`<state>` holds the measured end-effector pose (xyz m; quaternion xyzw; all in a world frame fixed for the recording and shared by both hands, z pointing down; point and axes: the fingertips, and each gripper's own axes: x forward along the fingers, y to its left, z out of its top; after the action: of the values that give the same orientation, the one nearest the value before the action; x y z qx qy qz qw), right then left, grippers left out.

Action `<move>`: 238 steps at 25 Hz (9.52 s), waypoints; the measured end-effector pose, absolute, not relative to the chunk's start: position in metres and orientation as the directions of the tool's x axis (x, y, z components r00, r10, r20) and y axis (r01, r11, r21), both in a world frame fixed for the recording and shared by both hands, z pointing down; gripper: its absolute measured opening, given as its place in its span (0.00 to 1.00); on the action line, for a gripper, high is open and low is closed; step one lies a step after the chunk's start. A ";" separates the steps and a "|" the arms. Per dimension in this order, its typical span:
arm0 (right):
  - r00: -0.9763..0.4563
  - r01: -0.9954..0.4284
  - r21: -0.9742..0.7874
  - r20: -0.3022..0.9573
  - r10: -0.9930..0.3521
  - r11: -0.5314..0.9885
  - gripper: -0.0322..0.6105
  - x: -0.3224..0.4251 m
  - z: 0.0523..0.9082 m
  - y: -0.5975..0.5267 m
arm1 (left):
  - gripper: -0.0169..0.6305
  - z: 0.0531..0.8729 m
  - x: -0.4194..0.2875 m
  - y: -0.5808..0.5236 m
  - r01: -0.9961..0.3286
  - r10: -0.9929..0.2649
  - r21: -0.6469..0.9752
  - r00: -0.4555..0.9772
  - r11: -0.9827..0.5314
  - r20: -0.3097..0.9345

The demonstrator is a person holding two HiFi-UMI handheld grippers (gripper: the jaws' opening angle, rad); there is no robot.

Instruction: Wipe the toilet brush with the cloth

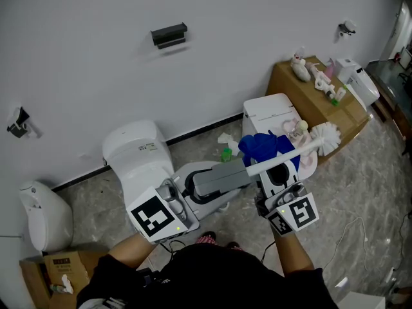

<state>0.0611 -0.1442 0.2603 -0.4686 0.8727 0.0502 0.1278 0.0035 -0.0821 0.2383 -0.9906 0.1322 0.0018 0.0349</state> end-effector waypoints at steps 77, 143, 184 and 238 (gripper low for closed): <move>-0.554 -0.816 -0.056 -0.209 -0.806 0.575 0.17 0.066 0.301 -0.137 | 0.27 0.236 -0.009 -0.087 -0.348 -0.344 -0.077 0.937 -0.934 -0.065; -0.443 -0.863 -0.129 -0.276 -0.853 0.489 0.17 0.118 0.284 -0.138 | 0.27 0.247 -0.006 -0.093 -0.332 -0.330 -0.045 0.943 -0.942 -0.051; -0.385 -0.904 -0.114 -0.206 -0.900 0.413 0.17 0.135 0.294 -0.138 | 0.27 0.250 -0.006 -0.100 -0.312 -0.310 -0.062 0.950 -0.948 -0.039; -0.473 -0.865 -0.092 -0.180 -0.863 0.493 0.17 0.104 0.293 -0.128 | 0.27 0.261 -0.046 -0.132 -0.373 -0.374 -0.074 0.927 -0.925 0.006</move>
<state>0.1038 -0.1278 0.2929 -0.5035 0.8581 0.0060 0.1012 -0.0463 -0.1320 0.2609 -0.9810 0.1902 -0.0099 0.0357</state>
